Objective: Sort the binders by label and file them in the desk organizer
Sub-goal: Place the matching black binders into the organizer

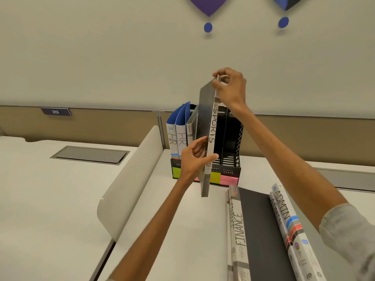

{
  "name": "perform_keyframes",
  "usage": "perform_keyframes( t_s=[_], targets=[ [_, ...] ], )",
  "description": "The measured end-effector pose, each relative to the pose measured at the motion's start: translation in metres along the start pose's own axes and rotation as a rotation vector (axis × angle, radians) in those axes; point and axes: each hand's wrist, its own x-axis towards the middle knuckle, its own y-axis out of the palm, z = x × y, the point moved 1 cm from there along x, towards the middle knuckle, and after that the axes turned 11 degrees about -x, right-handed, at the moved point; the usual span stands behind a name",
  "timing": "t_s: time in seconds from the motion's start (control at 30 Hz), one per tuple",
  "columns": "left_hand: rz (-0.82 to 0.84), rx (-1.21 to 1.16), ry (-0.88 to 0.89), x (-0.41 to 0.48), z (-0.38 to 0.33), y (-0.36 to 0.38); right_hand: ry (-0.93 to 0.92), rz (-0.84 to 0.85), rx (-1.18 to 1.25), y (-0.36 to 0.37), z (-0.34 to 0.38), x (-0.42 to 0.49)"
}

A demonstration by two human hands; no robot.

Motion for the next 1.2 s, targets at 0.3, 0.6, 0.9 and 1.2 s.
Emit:
perform_keyframes(
  t_s=[0.3,0.6,0.9,1.2],
  targets=[
    [0.015,-0.084,0.028,0.029,-0.006,-0.007,-0.111,-0.134,-0.005,0.005,0.013,0.016],
    [-0.112,0.188,-0.18,0.034,0.068,-0.04,-0.128,-0.055,-0.005,0.048,-0.027,0.0],
    [0.038,0.738,-0.297,0.035,0.114,-0.054,-0.137,0.118,-0.162,0.065,-0.047,0.02],
    [0.042,1.002,-0.261,0.07,0.127,-0.059,-0.167,0.146,-0.174,0.076,-0.074,0.033]
  ],
)
